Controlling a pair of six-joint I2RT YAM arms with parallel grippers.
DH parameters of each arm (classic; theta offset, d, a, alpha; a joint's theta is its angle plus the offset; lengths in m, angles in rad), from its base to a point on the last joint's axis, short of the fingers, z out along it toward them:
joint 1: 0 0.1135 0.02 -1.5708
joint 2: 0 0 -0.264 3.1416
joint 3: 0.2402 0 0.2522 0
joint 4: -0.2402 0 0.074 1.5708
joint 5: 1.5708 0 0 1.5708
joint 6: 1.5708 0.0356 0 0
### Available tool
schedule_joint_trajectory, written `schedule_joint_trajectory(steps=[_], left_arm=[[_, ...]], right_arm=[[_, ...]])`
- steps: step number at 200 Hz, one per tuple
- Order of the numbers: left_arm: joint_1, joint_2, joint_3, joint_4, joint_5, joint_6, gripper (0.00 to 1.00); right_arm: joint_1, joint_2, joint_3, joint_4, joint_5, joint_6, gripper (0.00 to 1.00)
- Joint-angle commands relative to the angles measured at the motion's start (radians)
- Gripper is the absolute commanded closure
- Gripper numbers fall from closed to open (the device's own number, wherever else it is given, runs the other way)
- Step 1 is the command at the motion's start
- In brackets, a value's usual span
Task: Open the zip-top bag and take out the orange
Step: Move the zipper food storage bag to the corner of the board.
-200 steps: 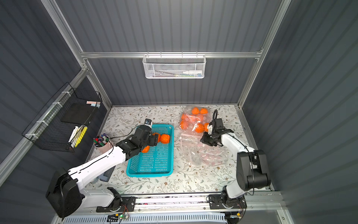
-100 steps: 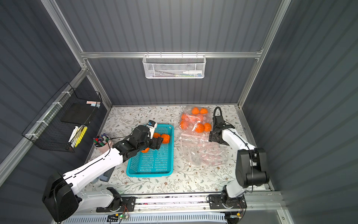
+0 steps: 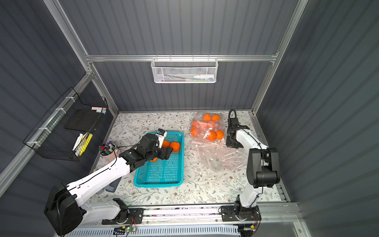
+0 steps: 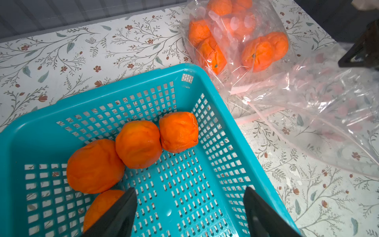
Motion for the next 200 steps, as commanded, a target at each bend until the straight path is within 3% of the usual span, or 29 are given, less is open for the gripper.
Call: schedule_joint_trajectory(steps=[1,34,46,60,79,108,140,174,200], left_arm=[[0.005,-0.017,-0.002,-0.010,0.025,0.015,0.17],[0.005,-0.020,0.000,-0.020,0.029,0.014,0.17],[0.005,-0.024,-0.003,-0.023,0.030,0.015,0.17],[0.005,-0.028,-0.011,-0.019,0.027,0.013,0.17],[0.006,-0.025,-0.019,-0.011,0.025,0.009,0.17],[0.005,-0.015,-0.011,-0.013,0.029,0.011,0.17],[0.005,-0.026,-0.016,-0.009,0.034,0.011,0.17],[0.005,-0.022,-0.021,0.002,0.047,0.013,0.17],[0.005,-0.018,-0.023,0.011,0.051,0.013,0.17]], right_arm=[[-0.066,0.016,0.108,0.008,0.053,-0.046,0.97],[-0.149,0.138,0.361,-0.017,0.094,-0.009,1.00],[-0.155,0.174,0.439,-0.014,0.054,0.014,0.82],[-0.143,0.200,0.492,-0.032,-0.041,-0.009,0.53],[-0.111,0.172,0.481,-0.089,-0.132,0.015,0.46],[0.004,-0.088,0.181,0.020,-0.223,0.059,0.46],[0.086,-0.382,-0.254,0.259,-0.558,0.205,0.51],[0.096,-0.467,-0.481,0.260,-0.522,0.379,0.57],[0.095,-0.416,-0.603,0.443,-0.526,0.504,0.57]])
